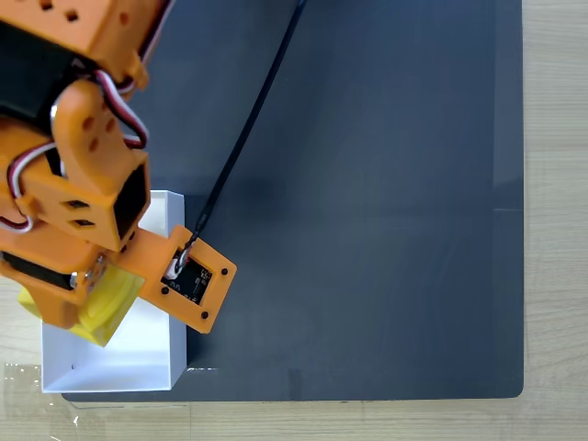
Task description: Grasp a yellow block and put it in the box
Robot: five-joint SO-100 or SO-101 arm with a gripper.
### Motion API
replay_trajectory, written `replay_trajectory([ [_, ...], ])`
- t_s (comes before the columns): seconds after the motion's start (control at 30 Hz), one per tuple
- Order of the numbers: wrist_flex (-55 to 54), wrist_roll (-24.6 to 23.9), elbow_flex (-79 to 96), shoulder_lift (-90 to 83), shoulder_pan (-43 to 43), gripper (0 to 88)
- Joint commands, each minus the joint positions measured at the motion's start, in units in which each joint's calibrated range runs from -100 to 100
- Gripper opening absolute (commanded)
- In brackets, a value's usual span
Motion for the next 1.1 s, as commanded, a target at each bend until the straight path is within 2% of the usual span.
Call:
replay_trajectory([
  [0.0, -0.6, -0.2, -3.8, 0.5, 0.6, 15.5],
  [0.23, -0.1, -0.1, -3.8, 1.9, 0.9, 17.8],
  [0.43, 5.5, 0.1, -3.6, 1.9, 0.6, 37.8],
  [0.57, 8.6, 0.3, -3.5, 1.6, 0.3, 43.1],
  [0.87, 12.0, -0.1, -3.0, -4.1, -0.8, 42.6],
  [0.97, 13.5, -0.7, -2.9, -8.8, -1.7, 34.8],
  [1.07, 14.9, -3.5, -2.9, -14.5, -3.0, 20.3],
])
